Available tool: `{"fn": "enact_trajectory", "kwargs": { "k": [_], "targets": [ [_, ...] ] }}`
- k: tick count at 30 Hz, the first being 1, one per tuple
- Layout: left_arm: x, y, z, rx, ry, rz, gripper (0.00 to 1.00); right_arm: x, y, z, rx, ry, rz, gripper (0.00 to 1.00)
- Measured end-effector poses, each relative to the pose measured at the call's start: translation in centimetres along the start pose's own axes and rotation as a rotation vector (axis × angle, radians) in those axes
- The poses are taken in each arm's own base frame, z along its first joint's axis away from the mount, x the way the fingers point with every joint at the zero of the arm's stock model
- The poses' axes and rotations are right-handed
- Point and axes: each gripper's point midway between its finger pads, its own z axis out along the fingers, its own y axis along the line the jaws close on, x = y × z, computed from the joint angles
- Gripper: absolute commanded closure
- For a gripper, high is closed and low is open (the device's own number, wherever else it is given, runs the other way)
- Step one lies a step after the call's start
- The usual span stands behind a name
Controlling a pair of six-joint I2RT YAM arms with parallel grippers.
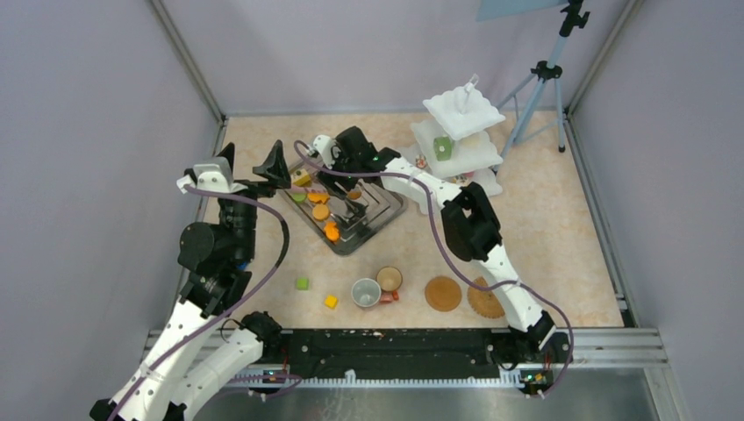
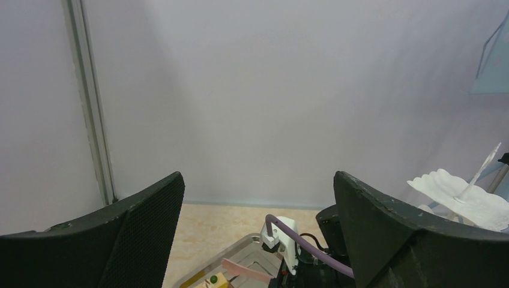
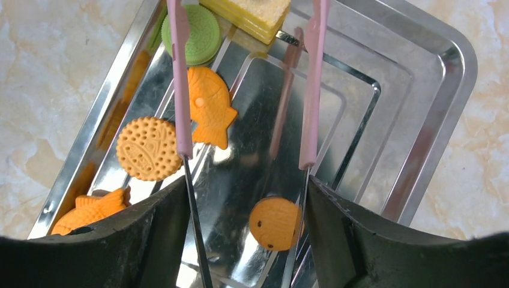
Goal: Serve the afternoon tea
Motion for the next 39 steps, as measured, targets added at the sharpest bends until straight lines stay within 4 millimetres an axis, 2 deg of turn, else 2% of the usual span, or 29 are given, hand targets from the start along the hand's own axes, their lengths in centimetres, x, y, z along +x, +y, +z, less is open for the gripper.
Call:
{"fn": "enact_trajectory", "kwargs": {
  "k": [7,13,17,21,28,32,35,38,39],
  "targets": [
    [0.0,0.2,0.1,-0.006,-0.002,0.002,0.01,-0.8,-0.6,1.3,-0.017,-0.03,-0.001,0.34],
    [0.0,0.4,0.1,-0.011,-0.004,0.002,0.02,-0.2,-0.2,1.9,-0.039,-0.021,0.005,0.37],
    [0.1,0.4,0.2,-0.008,-0.001,0.003,0.02,-0.3,0.0,1.9,-0.048,-0.025,0.008,0.42],
    [0.2,0.4,0.4,-0.006,0.0,0.001,0.02,-0.4,0.0,1.9,-0.048,-0.029,0.019,0.54],
    [0.4,0.4,0.5,-0.002,0.003,-0.01,0.02,0.2,0.1,1.7,-0.027,-0.019,0.071,0.62],
    [0.4,0.3,0.5,0.003,0.005,-0.01,0.01,0.8,0.3,-0.3,0.003,0.0,0.115,0.7],
    [0.4,0.3,0.5,0.005,0.005,-0.011,0.01,0.3,0.2,-3.0,0.038,-0.002,0.144,0.73],
    [0.7,0.2,0.6,0.009,0.012,-0.011,0.01,-0.9,0.2,-6.8,0.085,-0.025,0.177,0.77],
    [0.9,0.1,0.7,0.011,0.016,-0.015,0.01,-2.0,0.2,-10.2,0.121,-0.051,0.203,0.78]
  ]
}}
